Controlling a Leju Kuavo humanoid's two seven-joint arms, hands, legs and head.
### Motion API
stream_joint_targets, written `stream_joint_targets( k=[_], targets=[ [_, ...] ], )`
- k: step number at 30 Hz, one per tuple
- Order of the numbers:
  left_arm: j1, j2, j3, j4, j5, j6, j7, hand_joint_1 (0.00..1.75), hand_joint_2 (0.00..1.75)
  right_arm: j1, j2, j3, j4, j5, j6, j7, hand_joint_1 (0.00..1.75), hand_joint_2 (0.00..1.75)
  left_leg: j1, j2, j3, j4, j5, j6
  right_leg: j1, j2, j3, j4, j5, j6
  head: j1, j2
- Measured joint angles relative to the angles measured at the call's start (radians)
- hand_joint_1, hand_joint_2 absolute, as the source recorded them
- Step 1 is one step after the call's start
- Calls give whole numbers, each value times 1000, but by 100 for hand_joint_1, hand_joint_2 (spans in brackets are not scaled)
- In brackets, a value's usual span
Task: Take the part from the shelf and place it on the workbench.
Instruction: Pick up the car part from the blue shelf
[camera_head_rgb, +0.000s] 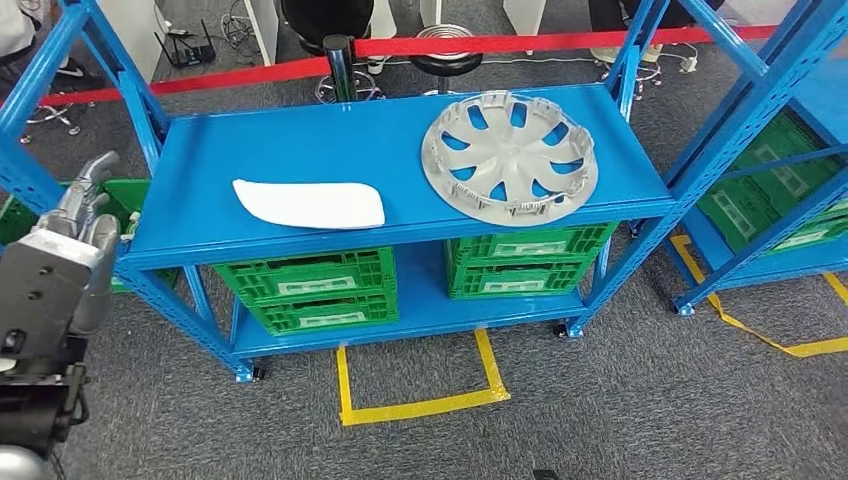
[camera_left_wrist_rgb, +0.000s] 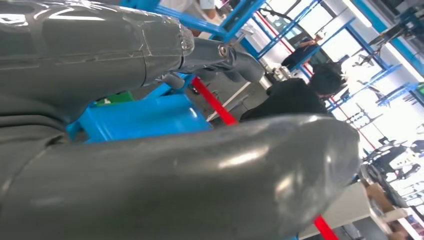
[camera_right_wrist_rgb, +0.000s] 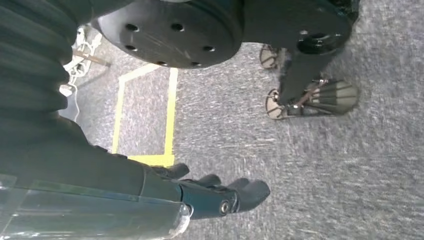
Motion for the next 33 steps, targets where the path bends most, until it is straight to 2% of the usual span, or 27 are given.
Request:
stream_joint_targets(
  k=[2,3,4,5,6,7,8,9,10,13,14,15,17,18,19,20,22,23,24,26,28,29,31,33],
  targets=[
    [1,0,0,2,0,0,0,0,0,-1,1,0,0,0,0,0,0,175,2,0,-73,119,-41,-9,0,0,11,-4,-6,-2,-14,0],
    [1,0,0,3,0,0,0,0,0,0,2,0,0,-1,1,0,0,175,4,0,-105,161,-45,-13,-1,1,15,-3,-11,-2,-20,0],
    [2,0,0,3,0,0,0,0,0,1,2,0,0,-2,1,0,0,175,7,1,-122,173,-29,-18,-2,2,20,0,-17,0,-25,0],
    [2,0,0,4,1,0,0,0,0,1,2,0,0,-3,1,0,0,175,9,3,-119,147,6,-22,-4,3,27,3,-25,4,-29,0],
    [2,0,0,4,1,0,0,0,0,2,2,0,0,-3,1,0,0,175,12,5,-101,94,52,-26,-7,4,34,8,-34,8,-33,0],
    [1,0,0,4,1,0,0,0,0,2,2,0,0,-3,1,0,0,175,13,7,-79,42,83,-29,-8,6,38,14,-44,15,-38,0],
    [1,0,0,4,1,0,0,0,0,1,2,1,0,-4,1,0,0,175,14,9,-58,-4,101,-28,-8,8,41,23,-54,22,-44,0],
    [2,0,0,5,1,0,0,0,0,0,1,1,0,-4,1,0,0,175,13,10,-46,-30,104,-23,-7,9,41,28,-61,28,-47,0],
    [2,-1,0,5,1,0,0,0,0,0,1,1,0,-4,1,0,0,175,11,10,-42,-35,94,-15,-6,9,40,30,-66,33,-48,0],
    [3,-1,0,5,1,0,1,0,0,0,0,2,0,-4,1,0,0,175,12,7,-36,-40,86,6,-7,7,41,39,-79,45,-37,0],
    [2,-2,0,4,1,0,0,0,0,-1,0,2,0,-4,1,0,0,175,14,7,-32,-41,84,11,-8,5,30,65,-93,50,-32,0],
    [2,-2,0,4,1,0,0,0,0,-2,0,3,0,-4,1,0,0,175,15,7,-27,-41,81,17,-9,5,8,111,-115,55,-26,0],
    [2,-2,0,4,1,0,-1,0,0,-2,1,6,0,-4,1,0,0,175,14,8,-20,-41,73,25,-11,4,-66,242,-160,63,-16,0],
    [3,-3,0,4,1,0,-1,0,0,-1,1,7,0,-5,1,0,0,175,13,8,-16,-41,69,26,-12,4,-102,295,-169,63,-13,0],
    [3,-3,0,4,1,0,-1,0,0,-1,1,7,0,-5,1,0,0,175,12,6,-10,-41,65,27,-11,4,-123,316,-157,61,-10,0],
    [3,-3,0,4,1,0,-1,0,0,-1,1,8,0,-5,1,0,0,175,11,5,-3,-41,60,27,-10,4,-127,301,-126,57,-6,0],
    [2,-4,0,4,1,0,-1,0,0,0,1,8,0,-5,1,0,0,175,8,2,14,-43,49,25,-6,5,-95,191,-36,38,4,0],
    [2,-4,0,4,1,0,-1,0,0,1,0,9,0,-5,1,0,0,175,6,1,18,-45,45,23,-1,5,-78,140,-4,27,4,0],
    [2,-4,0,4,1,0,-1,0,0,2,-1,9,0,-5,1,0,0,175,7,-1,21,-48,44,19,3,5,-64,102,12,16,6,0],
    [3,-4,0,4,2,0,-1,0,0,2,-2,9,0,-6,3,0,0,175,10,-3,20,-57,46,8,10,4,-54,73,9,3,10,0],
    [3,-3,0,3,2,1,-1,0,0,1,-2,9,0,-6,3,0,0,175,10,-2,23,-65,45,-2,7,3,-33,37,6,0,16,0],
    [2,-2,0,3,2,1,-2,0,0,1,-3,9,0,-6,3,0,0,175,9,-1,20,-56,37,-6,3,2,-21,18,6,0,14,0],
    [2,-1,0,3,2,1,-2,0,0,0,-2,9,0,-6,3,0,0,175,8,1,-18,21,0,-11,-1,2,-1,-5,7,1,3,0],
    [3,-1,0,4,1,1,-2,0,0,0,1,10,0,-6,3,0,0,175,9,1,-89,132,-34,-17,-2,2,7,-6,2,-1,-9,0]
  ],
)
